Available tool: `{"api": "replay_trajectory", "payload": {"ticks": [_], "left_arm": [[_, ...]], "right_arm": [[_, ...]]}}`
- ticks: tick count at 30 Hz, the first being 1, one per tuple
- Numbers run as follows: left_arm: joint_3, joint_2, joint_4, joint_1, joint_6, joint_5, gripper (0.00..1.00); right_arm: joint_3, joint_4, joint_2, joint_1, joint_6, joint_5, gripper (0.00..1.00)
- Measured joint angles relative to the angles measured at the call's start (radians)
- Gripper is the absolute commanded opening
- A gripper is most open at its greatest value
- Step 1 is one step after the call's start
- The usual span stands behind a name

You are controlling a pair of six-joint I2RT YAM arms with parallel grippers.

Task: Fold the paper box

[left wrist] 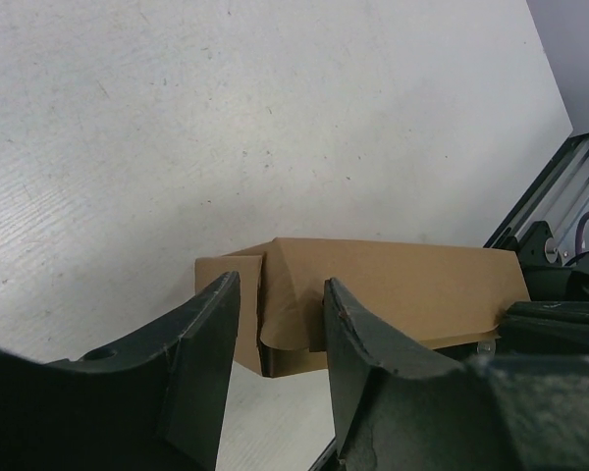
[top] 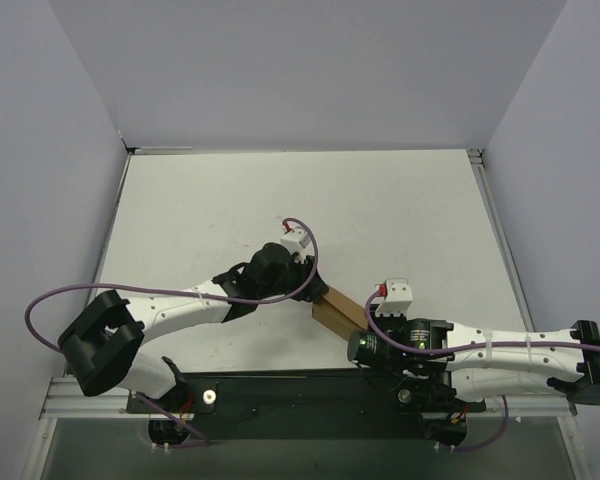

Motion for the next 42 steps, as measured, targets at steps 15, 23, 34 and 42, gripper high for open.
{"api": "replay_trajectory", "payload": {"ticks": [15,23,34,42], "left_arm": [[-0.137,-0.048,0.123,-0.001,-0.037,0.016,0.42],[-0.171,-0.055,0.178,-0.009,-0.036,0.017,0.37],[-0.179,-0.057,0.194,-0.016,-0.035,0.012,0.37],[-0.179,-0.059,0.193,-0.02,-0.031,0.006,0.36]], "right_arm": [[0.005,-0.033,-0.034,0.0,-0.005,-0.021,0.43],[0.026,-0.1,-0.13,-0.063,-0.004,-0.072,0.47],[-0.066,-0.105,-0.342,-0.171,0.008,-0.142,0.46],[-0.082,-0.071,-0.293,-0.172,0.004,-0.161,0.46]]}}
